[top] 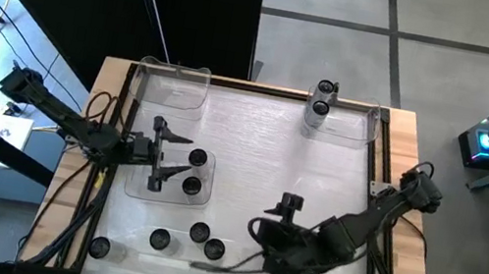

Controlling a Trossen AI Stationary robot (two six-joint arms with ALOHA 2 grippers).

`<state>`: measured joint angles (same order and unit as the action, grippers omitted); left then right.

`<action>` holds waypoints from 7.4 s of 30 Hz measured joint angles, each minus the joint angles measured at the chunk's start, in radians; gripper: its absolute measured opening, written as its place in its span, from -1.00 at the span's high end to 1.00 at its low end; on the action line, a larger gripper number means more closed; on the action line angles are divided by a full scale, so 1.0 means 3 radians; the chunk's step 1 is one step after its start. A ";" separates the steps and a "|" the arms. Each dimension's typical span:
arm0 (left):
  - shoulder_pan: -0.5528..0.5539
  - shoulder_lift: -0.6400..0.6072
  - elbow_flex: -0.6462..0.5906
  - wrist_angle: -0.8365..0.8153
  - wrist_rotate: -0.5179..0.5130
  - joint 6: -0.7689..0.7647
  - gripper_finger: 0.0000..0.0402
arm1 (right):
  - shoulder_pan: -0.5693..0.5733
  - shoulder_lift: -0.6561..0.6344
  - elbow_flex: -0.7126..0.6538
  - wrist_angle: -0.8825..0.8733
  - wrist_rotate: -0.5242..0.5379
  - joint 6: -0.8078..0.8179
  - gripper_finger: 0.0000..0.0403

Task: Sort soda cans
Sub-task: Put the white-yellow can into the top left transparent bin

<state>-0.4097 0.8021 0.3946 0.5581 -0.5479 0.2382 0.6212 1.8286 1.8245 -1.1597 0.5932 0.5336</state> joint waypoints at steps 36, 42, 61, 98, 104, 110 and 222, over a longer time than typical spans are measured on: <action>-0.1687 0.1031 0.1375 -0.2255 -0.0771 -0.0777 -0.46 | -0.0878 -0.0194 -0.0628 0.2685 -0.1499 -0.1121 -0.44; -0.1871 0.1356 0.1387 -0.2232 -0.0746 -0.1362 -0.46 | -0.0915 0.0298 0.0148 0.2041 -0.1798 -0.1103 -0.56; -0.1710 0.1458 0.1387 -0.2278 -0.0571 -0.1690 -0.46 | -0.0911 0.0927 0.0814 0.1376 -0.1822 -0.0662 -0.63; -0.1590 0.1072 0.1389 -0.2977 -0.0711 -0.1924 -0.46 | -0.0014 0.0314 -0.0870 0.2221 -0.0978 -0.0024 -0.62; -0.1508 0.1072 0.1389 -0.2845 -0.0743 -0.1831 -0.46 | -0.0138 0.0313 -0.0882 0.2251 -0.0907 -0.0079 -0.62; -0.1421 0.1072 0.1389 -0.2681 -0.0749 -0.1807 -0.46 | -0.0228 0.0337 -0.0883 0.2235 -0.0685 0.0139 -0.62; 0.0417 0.1834 0.1389 -0.1334 0.0488 -0.1044 -0.46 | -0.2051 -0.0753 -0.3268 0.4649 -0.1374 -0.0823 -0.36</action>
<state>-0.2848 1.3521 0.8112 0.1581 -0.4015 -0.0750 0.0059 1.6028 0.8440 0.2351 0.1810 0.2867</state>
